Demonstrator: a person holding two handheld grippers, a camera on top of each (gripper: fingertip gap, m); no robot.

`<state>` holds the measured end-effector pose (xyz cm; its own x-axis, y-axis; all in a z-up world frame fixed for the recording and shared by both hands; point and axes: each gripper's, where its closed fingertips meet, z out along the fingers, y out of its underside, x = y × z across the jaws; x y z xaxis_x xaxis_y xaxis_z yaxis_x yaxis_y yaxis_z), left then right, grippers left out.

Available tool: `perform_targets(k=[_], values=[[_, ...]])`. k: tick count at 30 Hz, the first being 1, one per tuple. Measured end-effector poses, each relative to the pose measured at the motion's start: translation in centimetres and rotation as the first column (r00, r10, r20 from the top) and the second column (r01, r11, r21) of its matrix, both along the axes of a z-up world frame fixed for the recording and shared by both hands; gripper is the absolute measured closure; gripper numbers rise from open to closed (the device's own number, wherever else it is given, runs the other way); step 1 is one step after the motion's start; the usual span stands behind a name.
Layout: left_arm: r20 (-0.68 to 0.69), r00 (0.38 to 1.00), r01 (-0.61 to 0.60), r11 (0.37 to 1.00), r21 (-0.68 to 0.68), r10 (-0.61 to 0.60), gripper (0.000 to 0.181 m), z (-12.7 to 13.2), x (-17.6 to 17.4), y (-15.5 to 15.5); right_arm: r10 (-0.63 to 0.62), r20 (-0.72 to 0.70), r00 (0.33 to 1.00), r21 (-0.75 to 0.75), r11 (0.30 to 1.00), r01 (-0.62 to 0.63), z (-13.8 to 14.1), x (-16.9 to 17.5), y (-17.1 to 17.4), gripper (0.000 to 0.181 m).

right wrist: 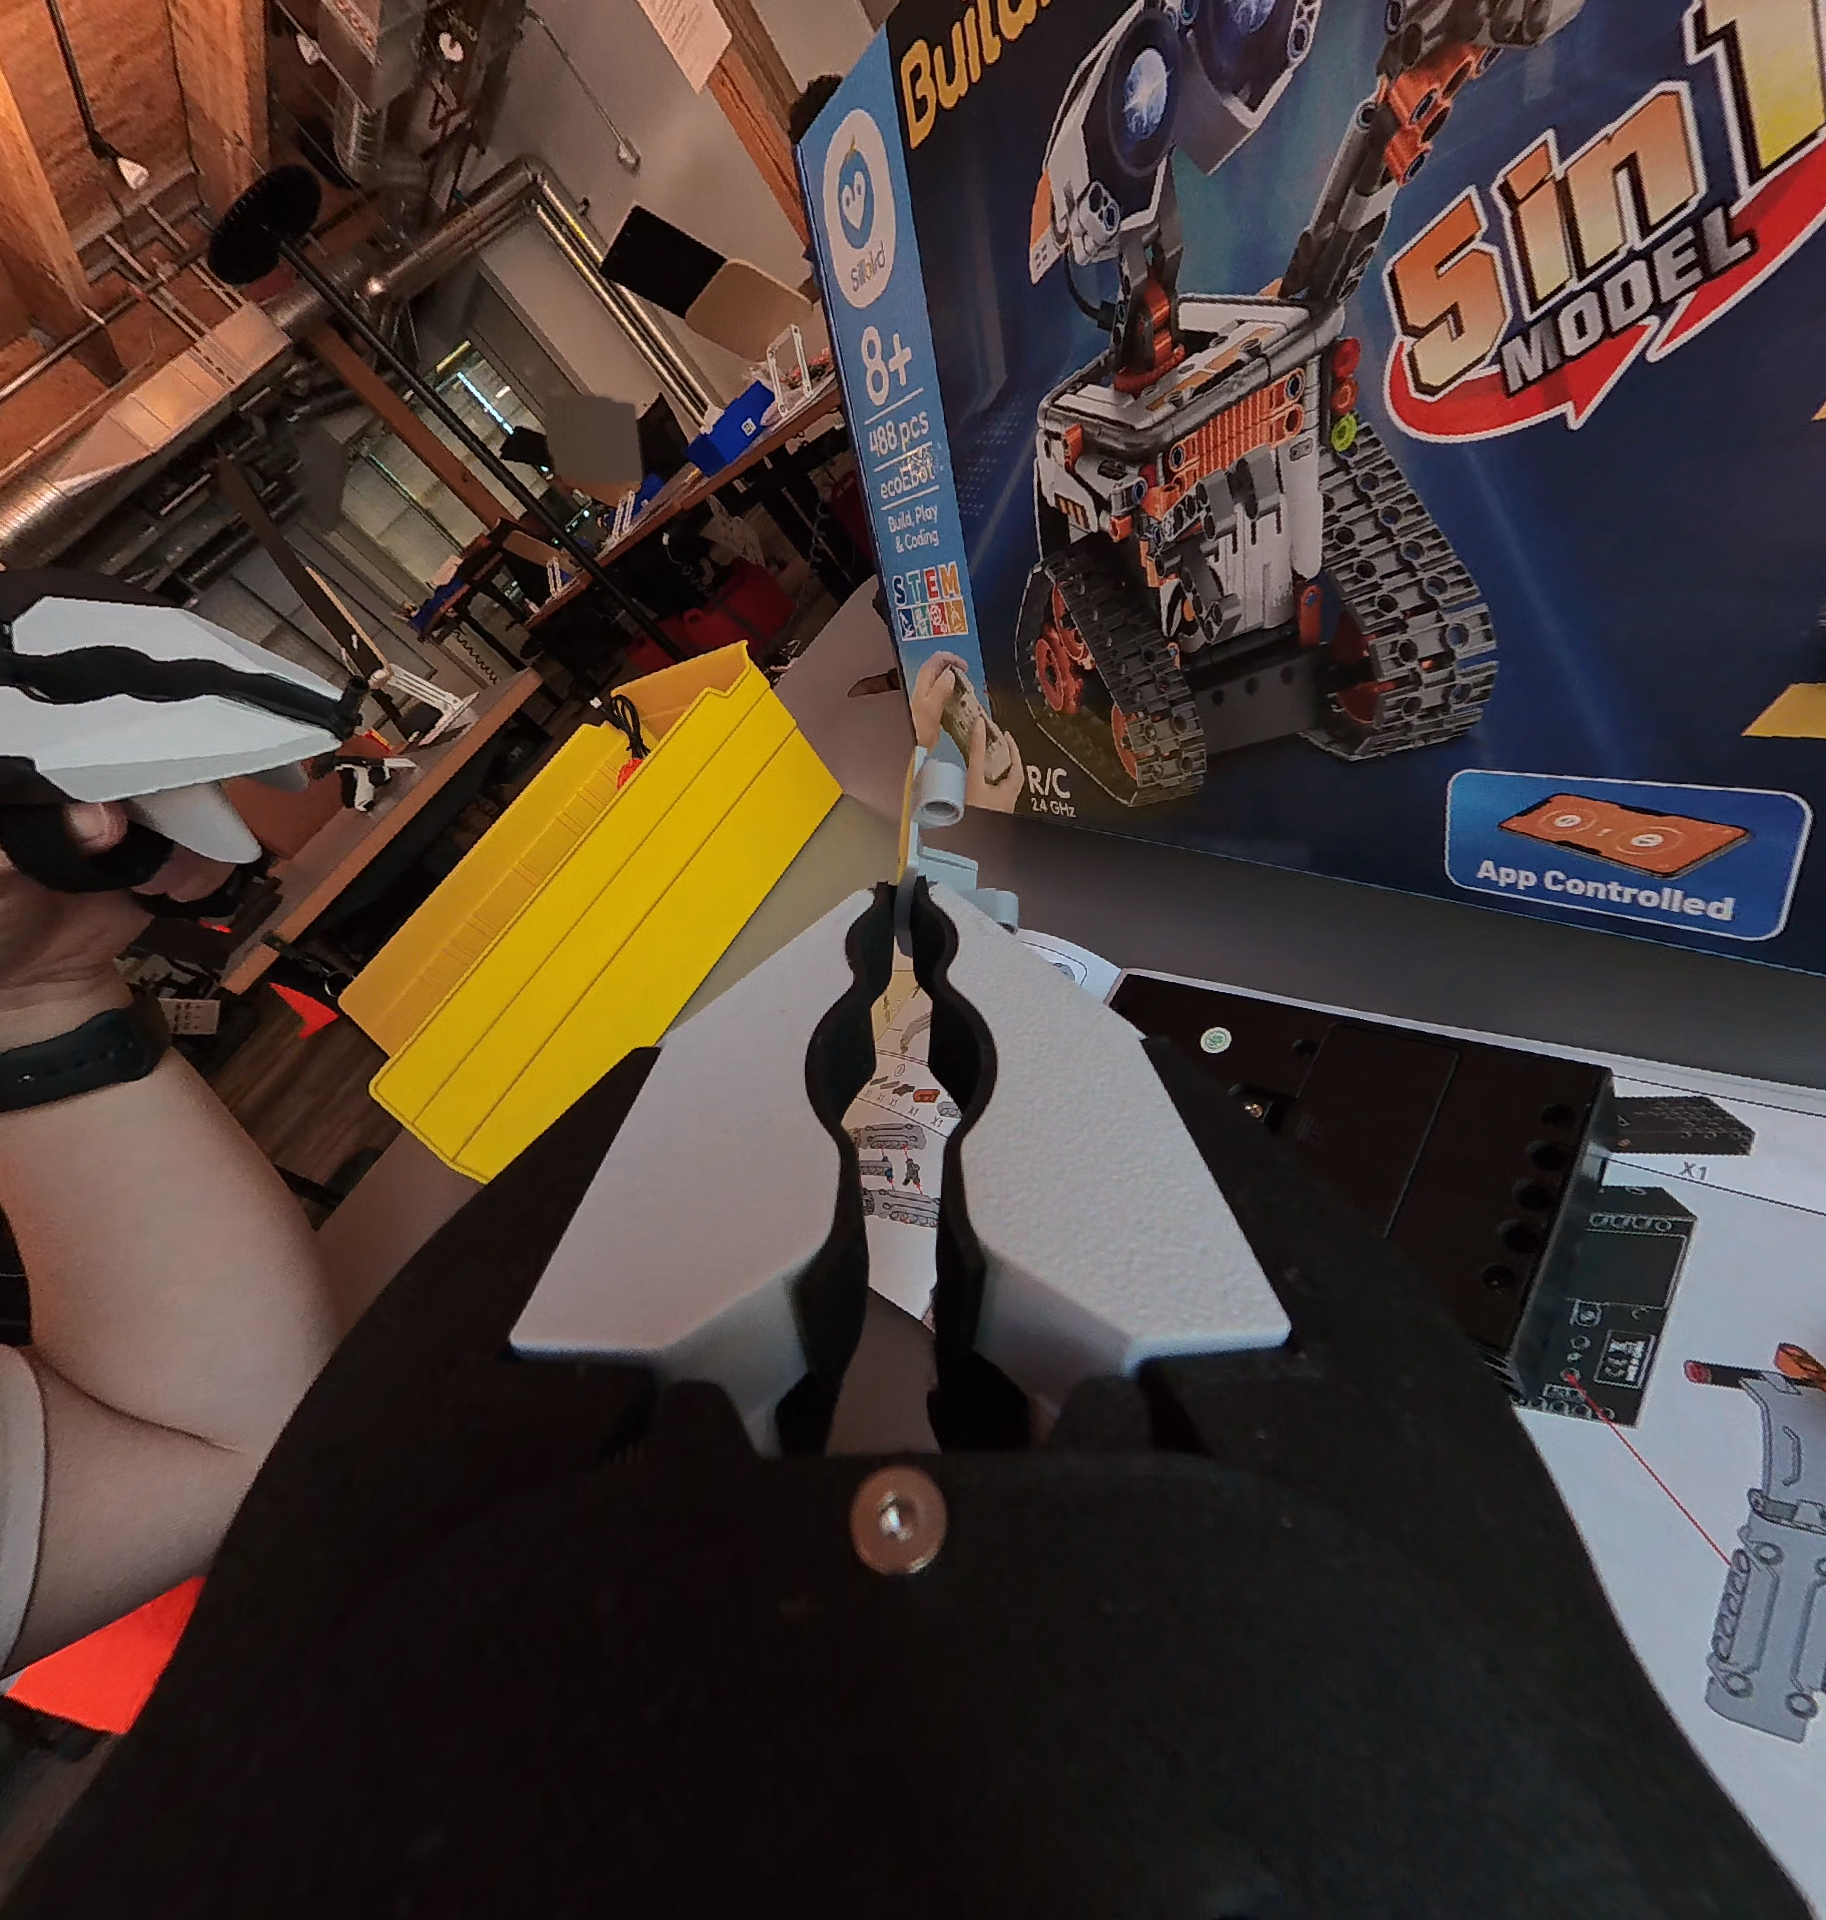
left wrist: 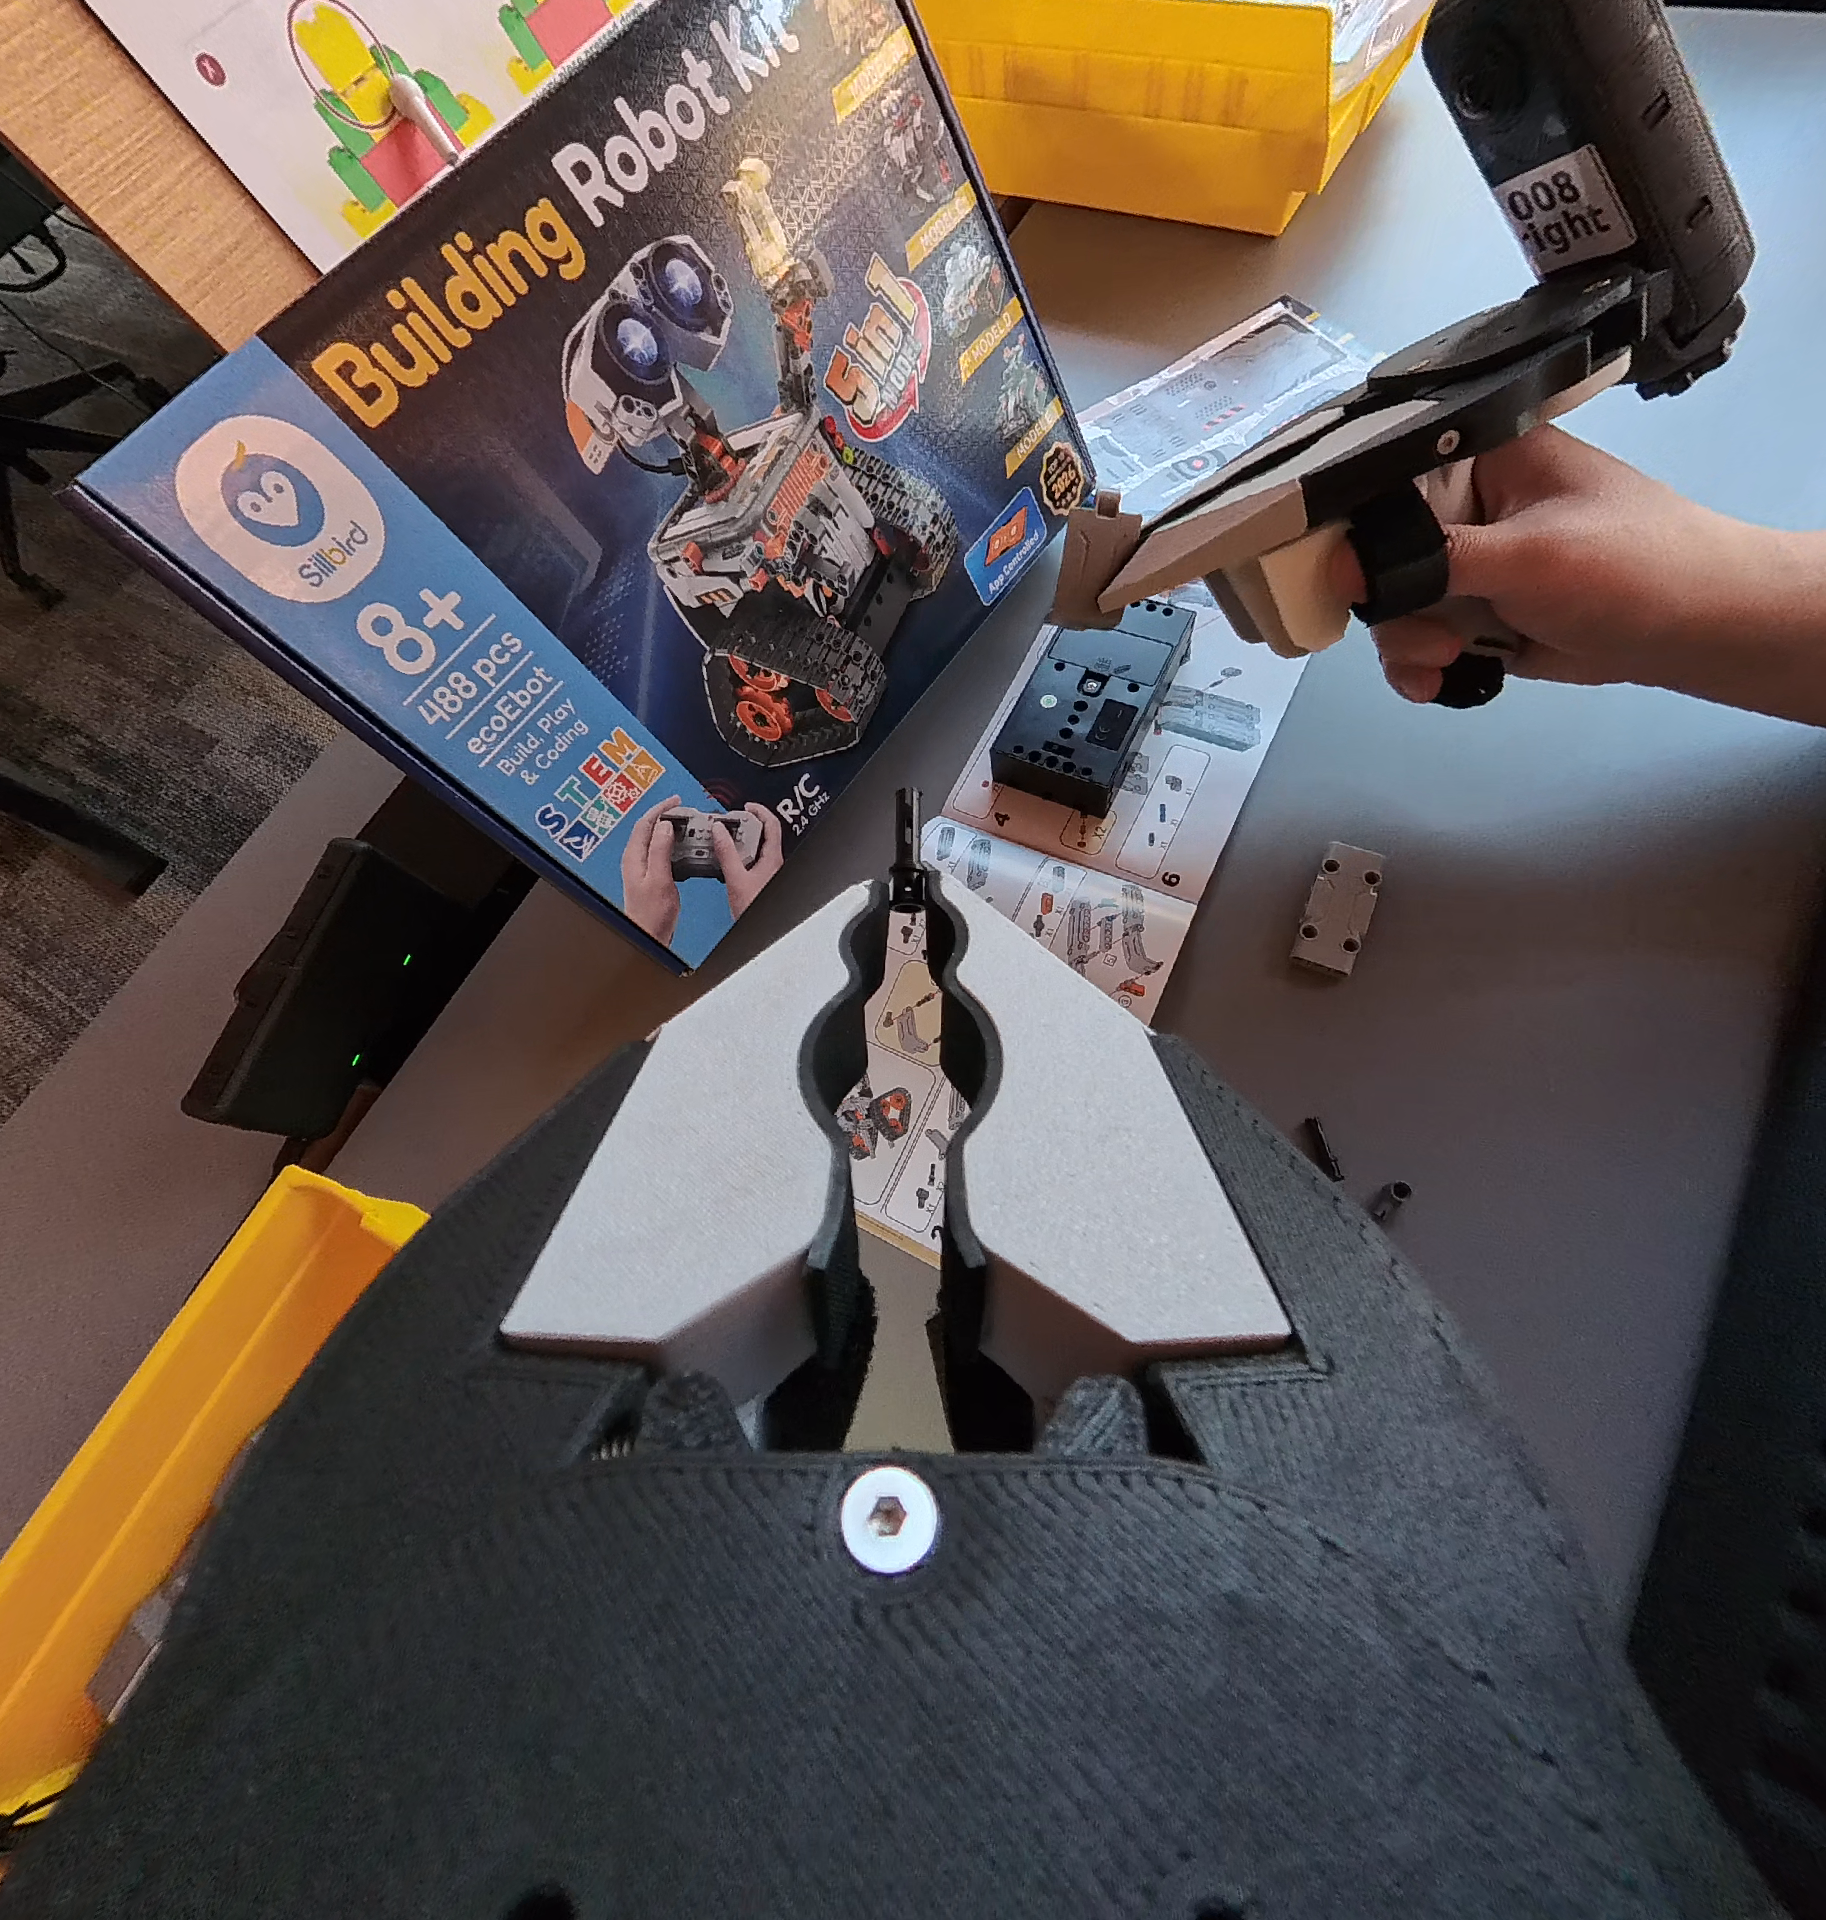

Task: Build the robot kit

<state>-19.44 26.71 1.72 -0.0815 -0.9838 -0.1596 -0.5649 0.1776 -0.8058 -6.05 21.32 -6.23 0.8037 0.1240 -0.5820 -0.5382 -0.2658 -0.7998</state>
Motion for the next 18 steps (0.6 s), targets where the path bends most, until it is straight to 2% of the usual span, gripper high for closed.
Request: perform_targets(k=[18], values=[[-0.025, 1.000, 0.011, 1.000, -0.002, -0.011, 0.176, -0.47, -0.06, -0.26, -0.005, -0.014, 1.000, 0.009, 1.000, 0.005, 0.12, 0.15, -0.03, 0.179]])
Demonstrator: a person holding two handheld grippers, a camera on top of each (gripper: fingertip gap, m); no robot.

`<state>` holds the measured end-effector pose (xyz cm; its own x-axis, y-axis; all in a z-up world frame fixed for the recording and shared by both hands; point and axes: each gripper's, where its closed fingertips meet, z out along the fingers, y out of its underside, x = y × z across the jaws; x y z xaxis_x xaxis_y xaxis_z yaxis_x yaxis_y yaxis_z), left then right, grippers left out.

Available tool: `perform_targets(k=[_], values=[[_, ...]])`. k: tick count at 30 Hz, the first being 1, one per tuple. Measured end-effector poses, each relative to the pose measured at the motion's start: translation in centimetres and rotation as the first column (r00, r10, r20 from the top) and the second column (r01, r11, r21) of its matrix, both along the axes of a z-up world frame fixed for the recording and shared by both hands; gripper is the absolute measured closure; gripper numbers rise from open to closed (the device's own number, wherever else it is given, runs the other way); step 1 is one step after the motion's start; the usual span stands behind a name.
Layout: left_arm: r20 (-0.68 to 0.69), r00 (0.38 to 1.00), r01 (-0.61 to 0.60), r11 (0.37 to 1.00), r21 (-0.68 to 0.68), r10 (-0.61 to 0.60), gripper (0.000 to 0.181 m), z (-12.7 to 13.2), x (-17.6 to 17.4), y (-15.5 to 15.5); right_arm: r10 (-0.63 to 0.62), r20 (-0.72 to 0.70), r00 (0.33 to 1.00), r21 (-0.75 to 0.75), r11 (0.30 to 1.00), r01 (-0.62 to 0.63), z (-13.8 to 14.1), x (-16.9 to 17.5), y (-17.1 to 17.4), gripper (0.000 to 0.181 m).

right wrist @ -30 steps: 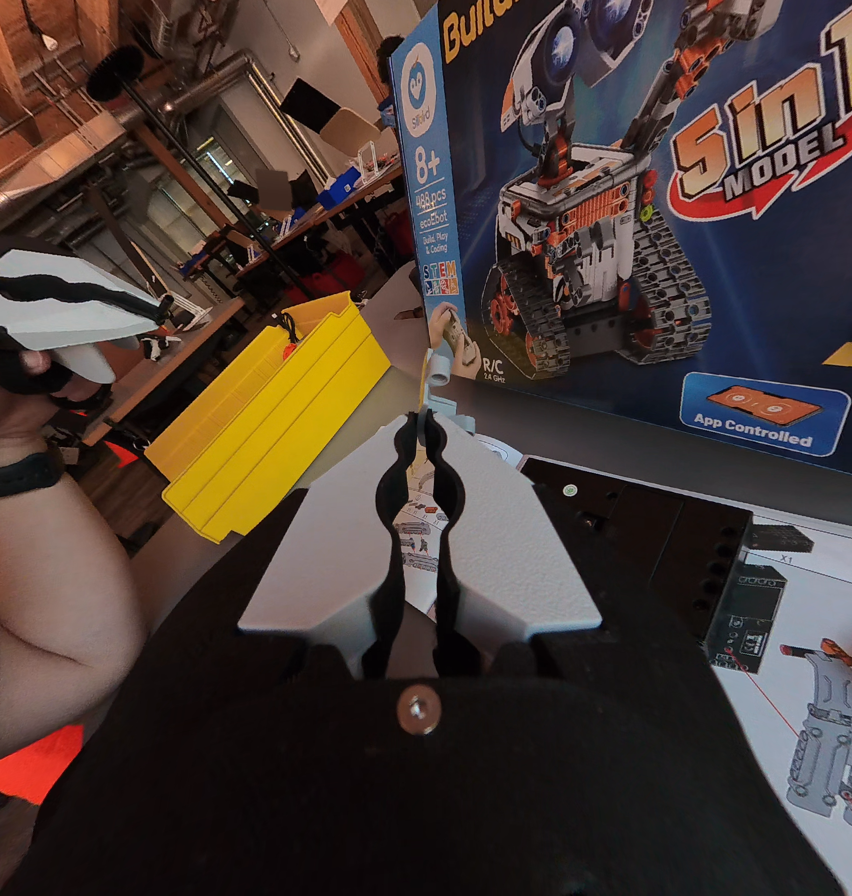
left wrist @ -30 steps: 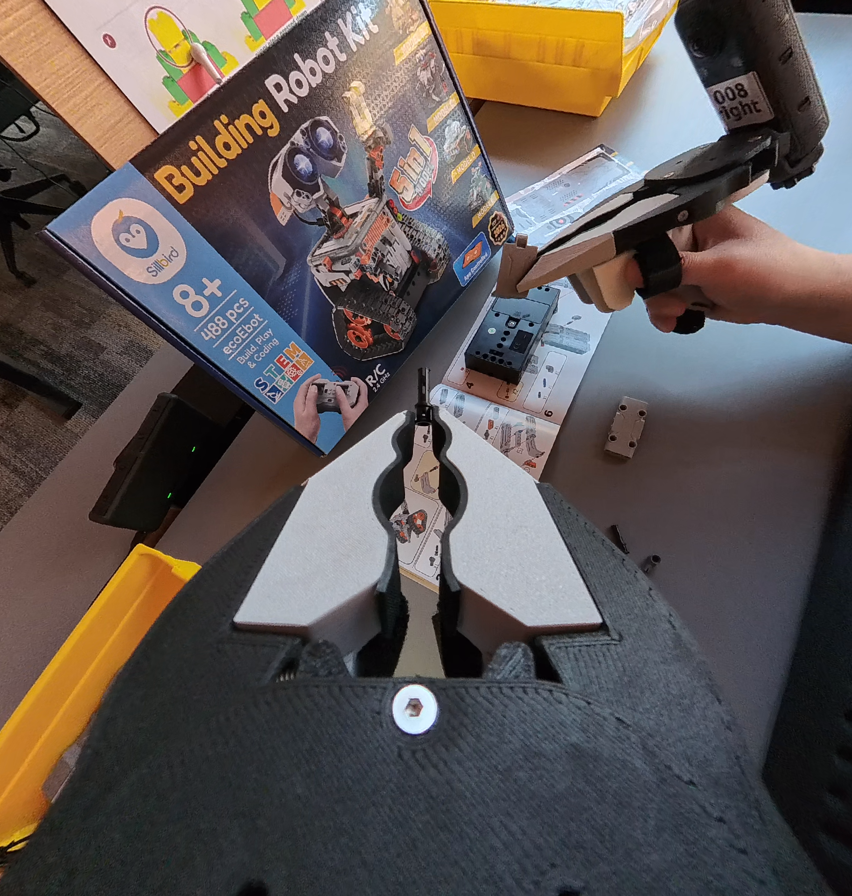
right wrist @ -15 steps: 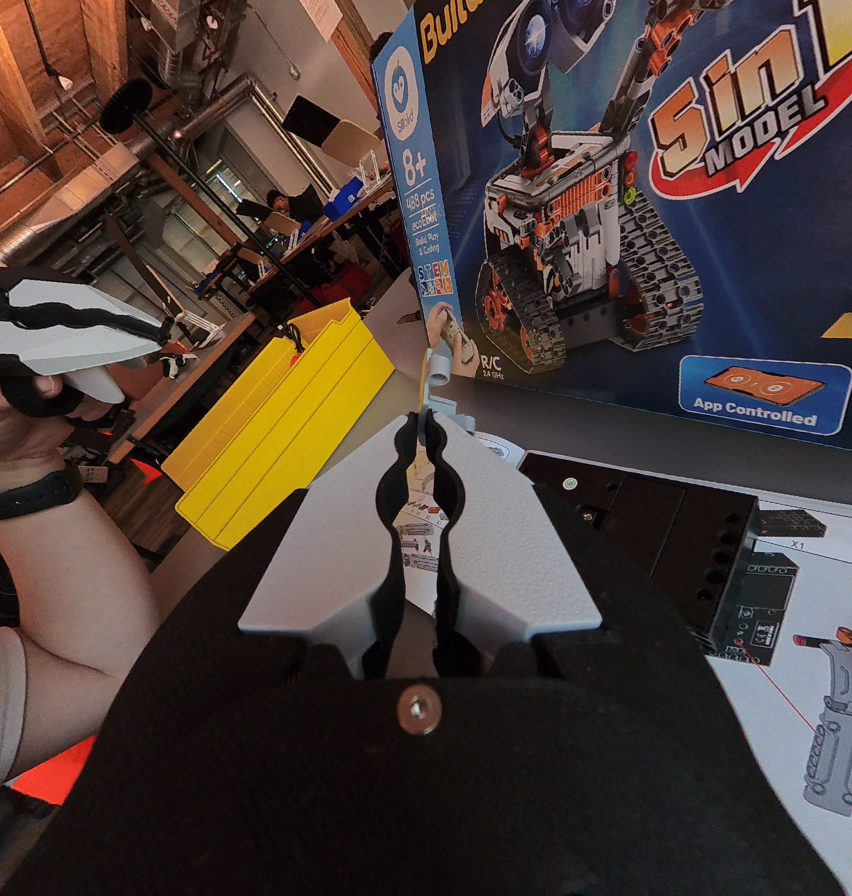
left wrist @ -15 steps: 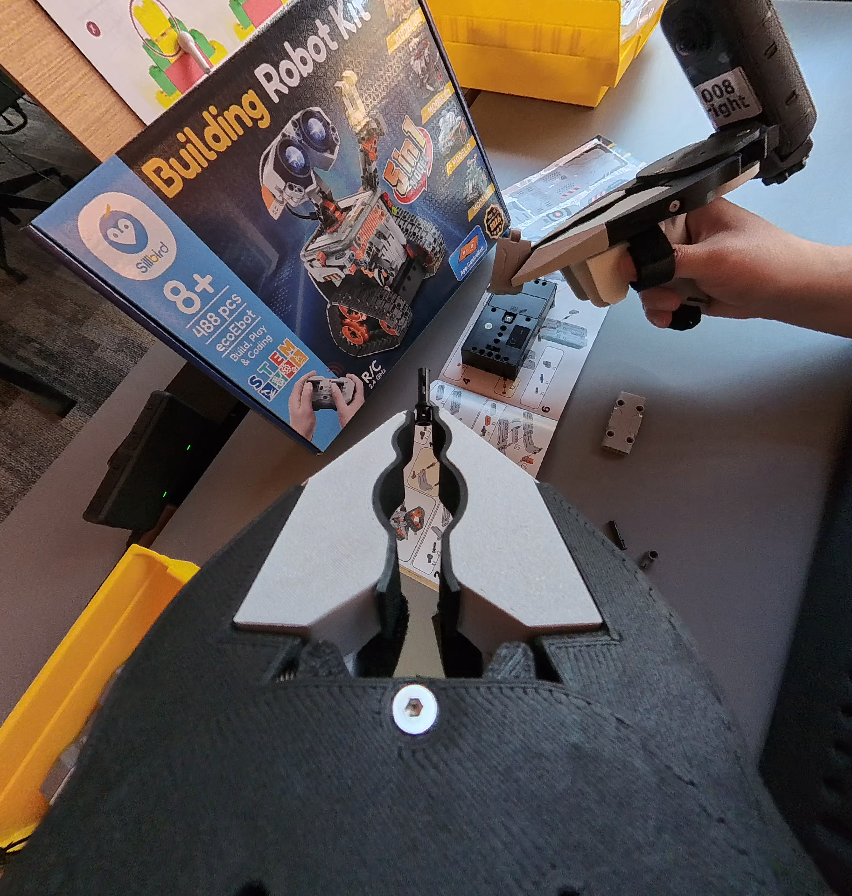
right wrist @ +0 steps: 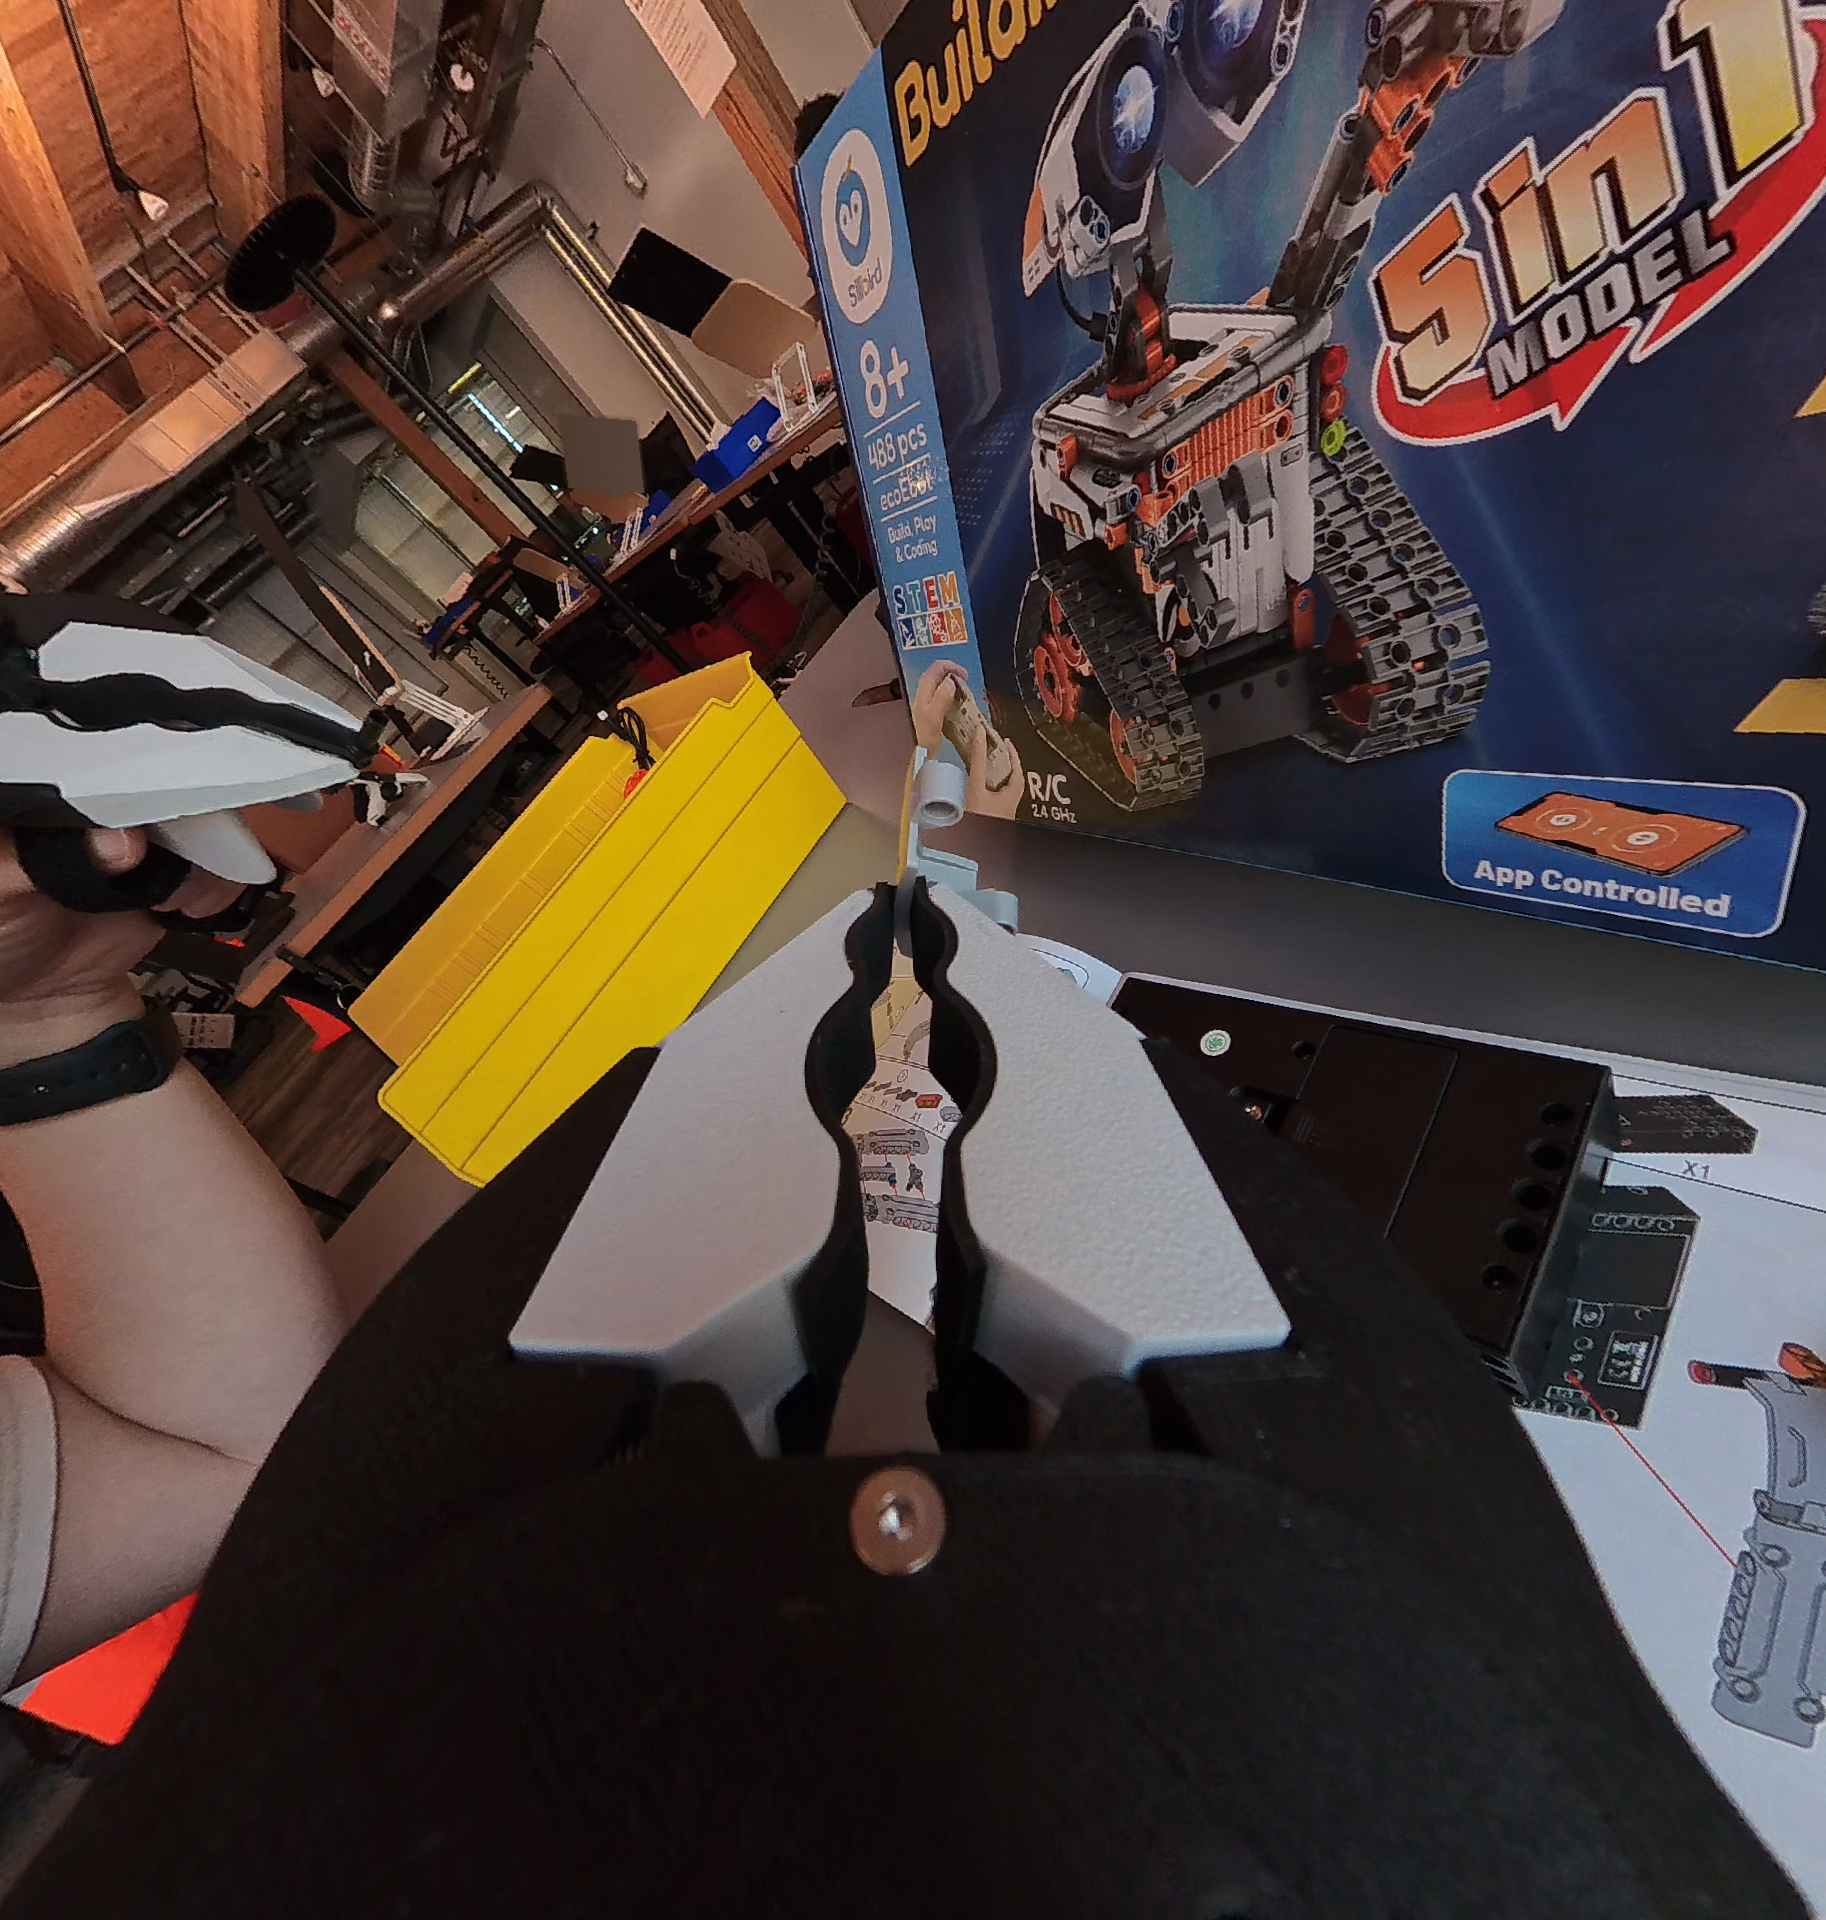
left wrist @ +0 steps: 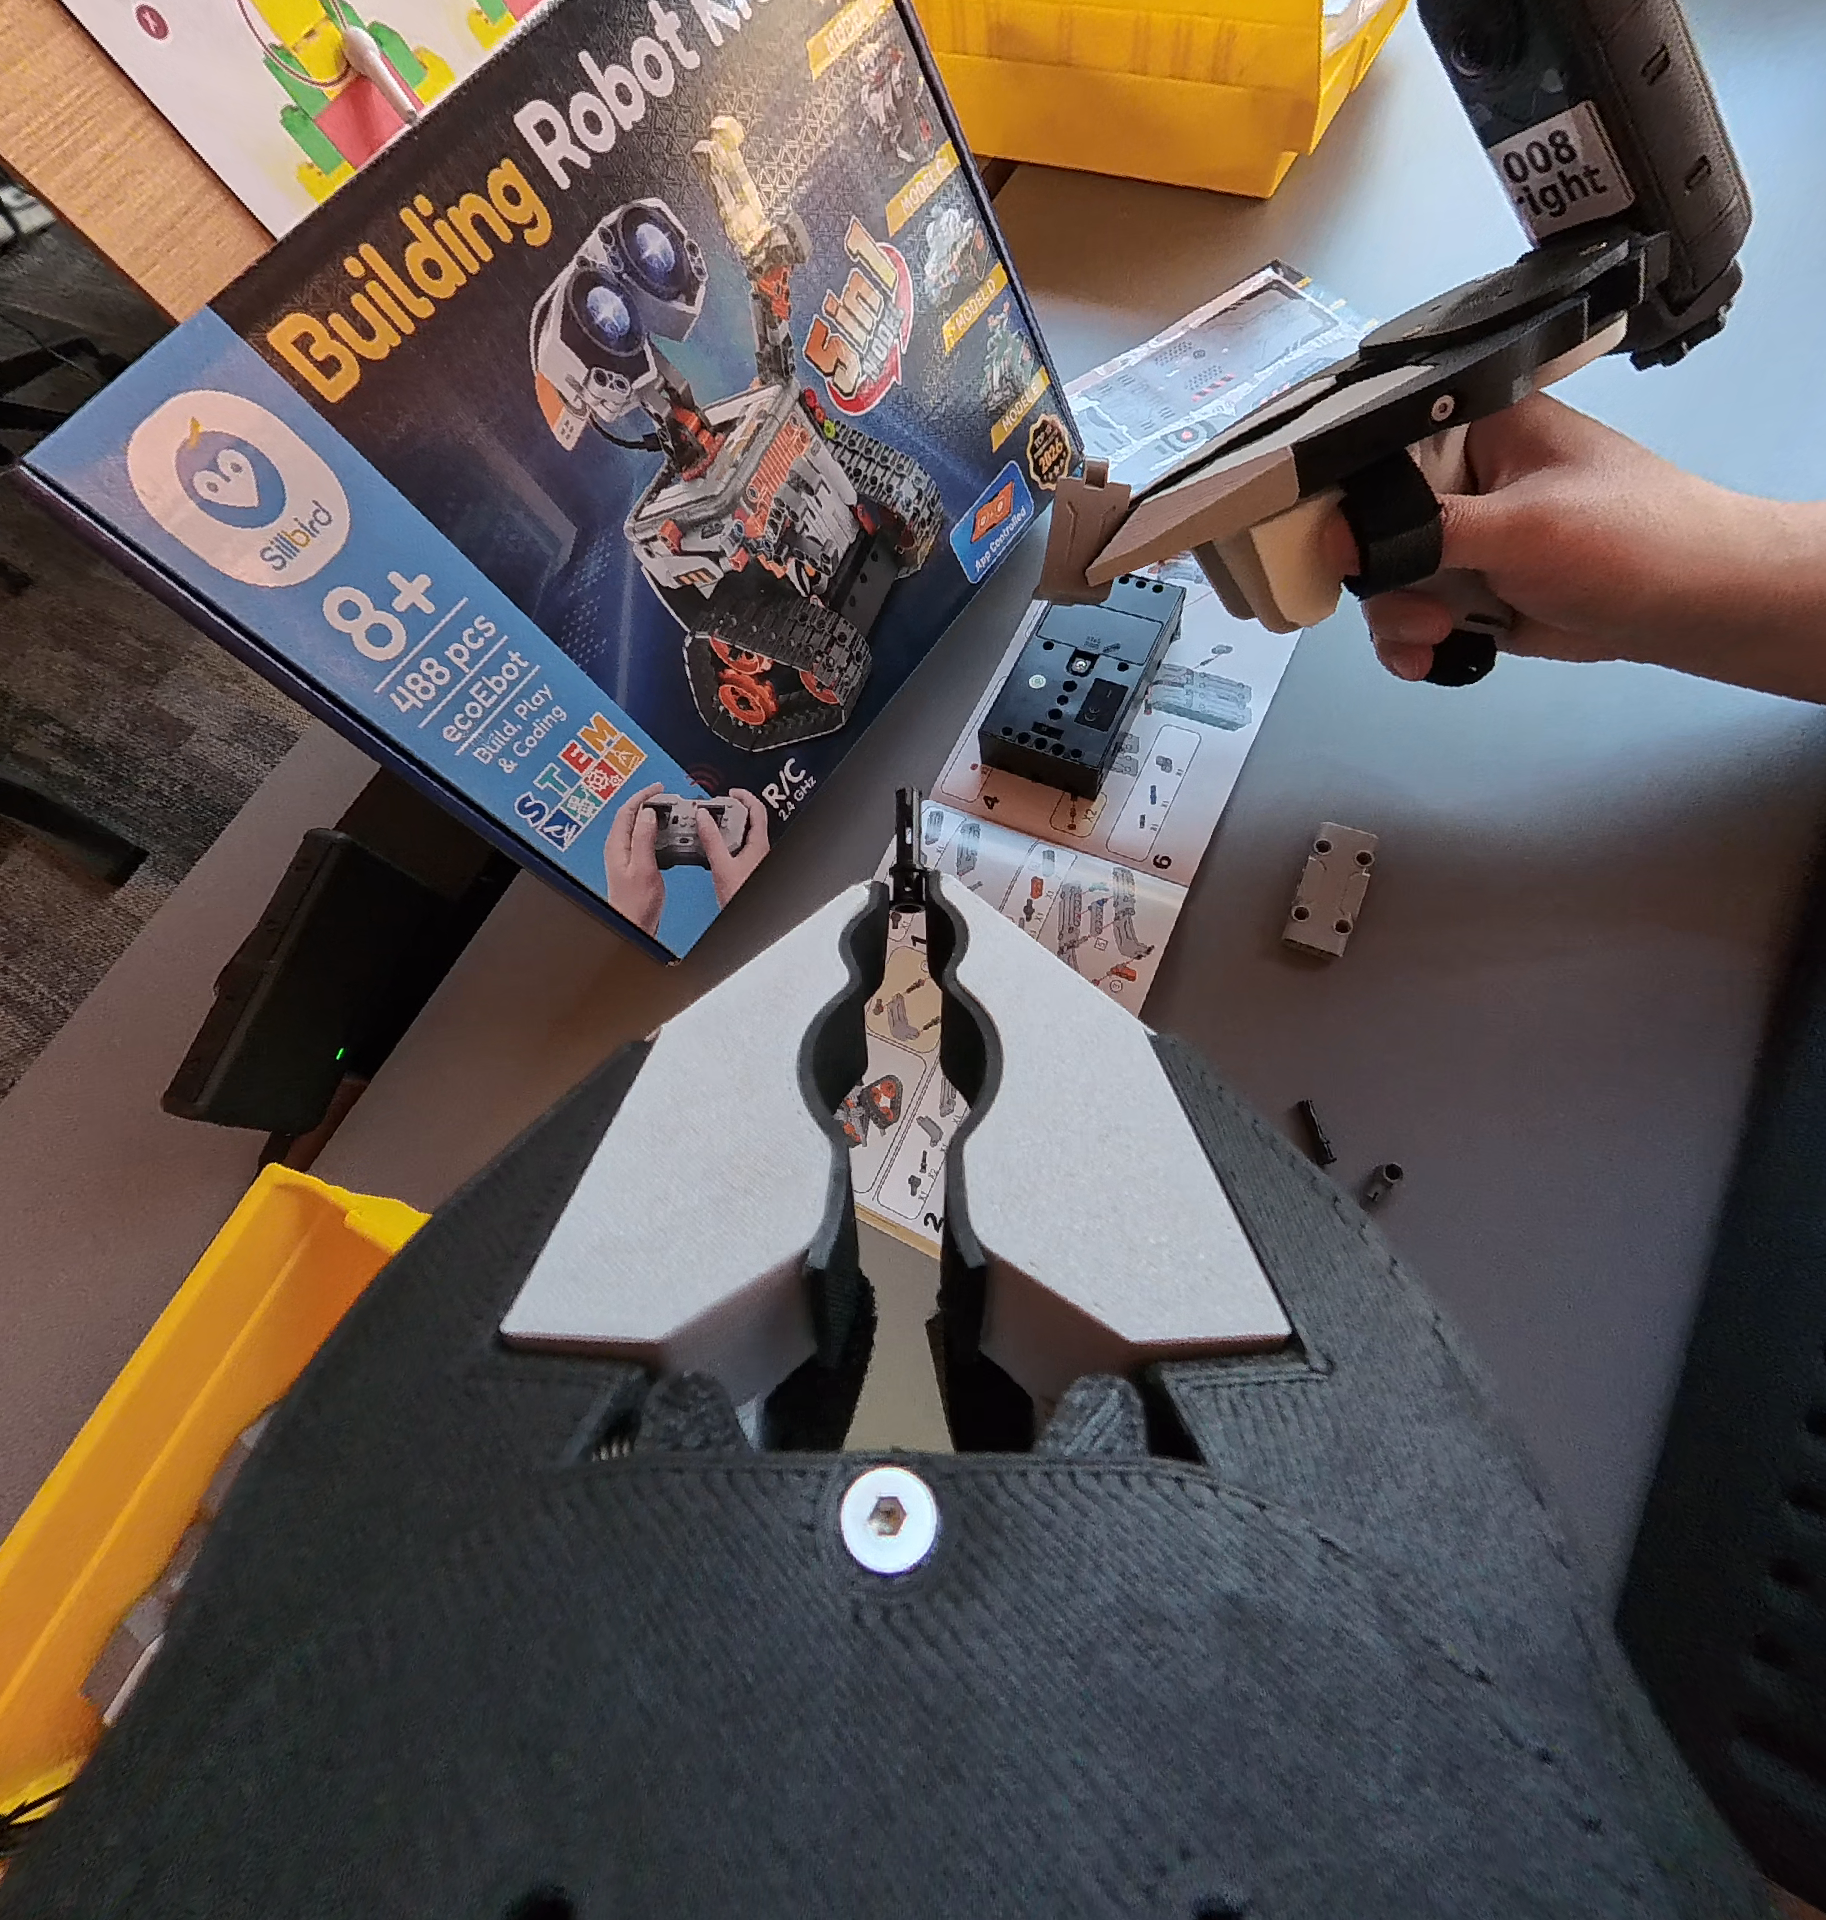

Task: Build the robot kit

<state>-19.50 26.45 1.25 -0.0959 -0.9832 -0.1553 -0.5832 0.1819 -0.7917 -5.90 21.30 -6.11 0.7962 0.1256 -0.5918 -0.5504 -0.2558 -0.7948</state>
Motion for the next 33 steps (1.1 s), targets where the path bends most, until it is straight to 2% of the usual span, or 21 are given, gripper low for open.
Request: perform_targets(k=[33], values=[[-0.077, 0.997, 0.028, 1.000, -0.008, -0.029, 0.176, -1.4, -0.2, -0.6, 0.018, -0.012, 1.000, -0.016, 1.000, -0.018, -0.4, -0.3, 0.1, 0.179]])
